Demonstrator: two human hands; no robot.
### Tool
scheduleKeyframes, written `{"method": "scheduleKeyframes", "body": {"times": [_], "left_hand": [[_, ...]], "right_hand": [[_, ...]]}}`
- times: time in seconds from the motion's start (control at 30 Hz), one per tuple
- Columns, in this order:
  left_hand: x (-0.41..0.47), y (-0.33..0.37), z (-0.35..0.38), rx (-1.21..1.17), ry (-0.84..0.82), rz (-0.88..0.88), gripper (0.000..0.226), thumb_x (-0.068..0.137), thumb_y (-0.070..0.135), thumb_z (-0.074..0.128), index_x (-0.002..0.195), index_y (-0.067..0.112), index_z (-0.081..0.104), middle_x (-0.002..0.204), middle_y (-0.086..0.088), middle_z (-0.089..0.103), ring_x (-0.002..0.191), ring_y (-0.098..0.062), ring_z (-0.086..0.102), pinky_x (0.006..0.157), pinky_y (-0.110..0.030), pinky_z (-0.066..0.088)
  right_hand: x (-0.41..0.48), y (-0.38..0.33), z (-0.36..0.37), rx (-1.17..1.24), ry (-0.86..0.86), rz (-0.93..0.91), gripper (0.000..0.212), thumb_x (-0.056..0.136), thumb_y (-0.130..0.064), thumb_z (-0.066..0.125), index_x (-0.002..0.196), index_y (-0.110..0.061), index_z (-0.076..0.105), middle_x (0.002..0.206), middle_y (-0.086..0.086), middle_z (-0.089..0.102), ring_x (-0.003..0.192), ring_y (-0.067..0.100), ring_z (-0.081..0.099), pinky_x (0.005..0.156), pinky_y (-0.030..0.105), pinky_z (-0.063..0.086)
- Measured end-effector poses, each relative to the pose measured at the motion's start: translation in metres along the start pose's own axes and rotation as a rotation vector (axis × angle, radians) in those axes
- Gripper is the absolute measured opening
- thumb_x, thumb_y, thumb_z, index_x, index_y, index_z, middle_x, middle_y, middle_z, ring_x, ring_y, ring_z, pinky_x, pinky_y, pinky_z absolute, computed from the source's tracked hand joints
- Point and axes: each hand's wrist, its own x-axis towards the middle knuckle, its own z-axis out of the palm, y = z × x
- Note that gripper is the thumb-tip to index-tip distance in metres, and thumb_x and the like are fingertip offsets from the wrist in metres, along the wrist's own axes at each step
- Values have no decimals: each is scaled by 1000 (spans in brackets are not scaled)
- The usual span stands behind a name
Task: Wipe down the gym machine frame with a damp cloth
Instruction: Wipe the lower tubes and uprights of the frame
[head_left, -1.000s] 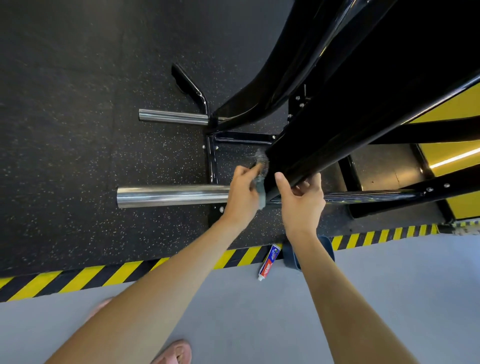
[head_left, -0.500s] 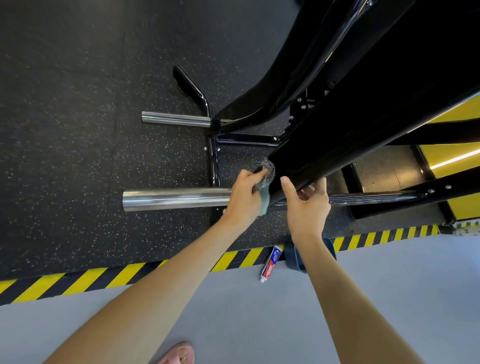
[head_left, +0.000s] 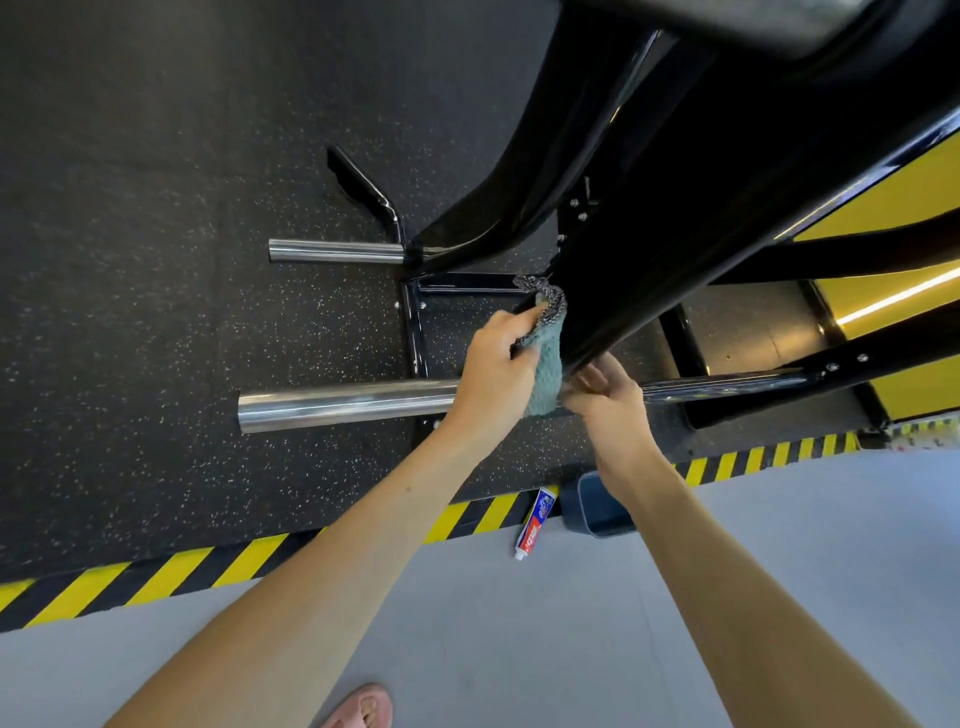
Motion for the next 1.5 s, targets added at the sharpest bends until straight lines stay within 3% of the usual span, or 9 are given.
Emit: {"method": "scheduleKeyframes", "body": {"times": [0.13,0.3,0.47,0.63,0.97,1.1,1.27,1.43,1.5], "left_hand": [[4,-20,3,118,65,-253,37,93,-12,35,117,-1,61,103,-9,56,101,-22,55,78,-17,38],[18,-12,8,80,108,-443,33,91,-8,32,90,6,62,82,-9,58,76,-23,53,67,-29,41],[-3,36,21,-77,117,-379,31,87,-9,31,86,7,58,79,-12,55,72,-20,51,61,-29,37],[-15,101,23,-104,140,-238,29,79,-11,30,79,5,54,74,-12,47,67,-20,43,61,-32,32],[-47,179,33,-38,151,25,41,99,-1,38,136,9,52,117,-6,47,86,-4,51,80,-23,41],[-56,188,36,-23,153,72,38,97,-2,42,132,7,55,117,-6,50,110,-18,52,99,-31,44],[-65,194,35,-14,133,84,39,97,-1,43,132,9,55,116,-4,52,111,-19,53,103,-38,44],[-95,184,-9,79,-349,83,46,95,1,52,133,26,55,125,5,57,114,-8,53,99,-32,47],[-99,179,-38,34,-283,-100,48,93,-4,53,128,28,59,126,-1,60,108,-12,59,93,-32,51]], "right_hand": [[-7,-12,-6,-31,25,37,52,90,15,46,132,-13,54,115,-7,66,99,-9,59,94,16,45],[-5,-22,-7,-5,78,35,57,89,17,38,133,-17,48,103,-7,62,73,-6,59,50,4,40],[-18,-25,-11,24,103,156,68,85,24,33,142,-13,40,100,-7,60,109,18,56,63,17,40],[-31,-63,-28,97,141,129,66,86,20,36,141,-15,43,124,5,59,105,18,59,65,22,48],[-70,-121,-56,21,165,21,53,91,6,48,139,-16,48,125,4,61,90,16,61,72,30,51],[-81,-132,-63,30,176,36,54,89,9,46,138,-12,50,121,6,63,96,20,61,88,39,52],[-94,-143,-67,68,162,53,48,91,11,42,133,-9,51,99,-4,62,80,10,60,71,28,52],[-105,-149,-69,166,152,147,33,96,5,44,125,-4,56,102,10,69,79,16,66,61,26,55],[-111,-148,-63,241,113,277,31,96,5,44,121,-4,57,107,15,69,83,19,67,79,38,56]]}}
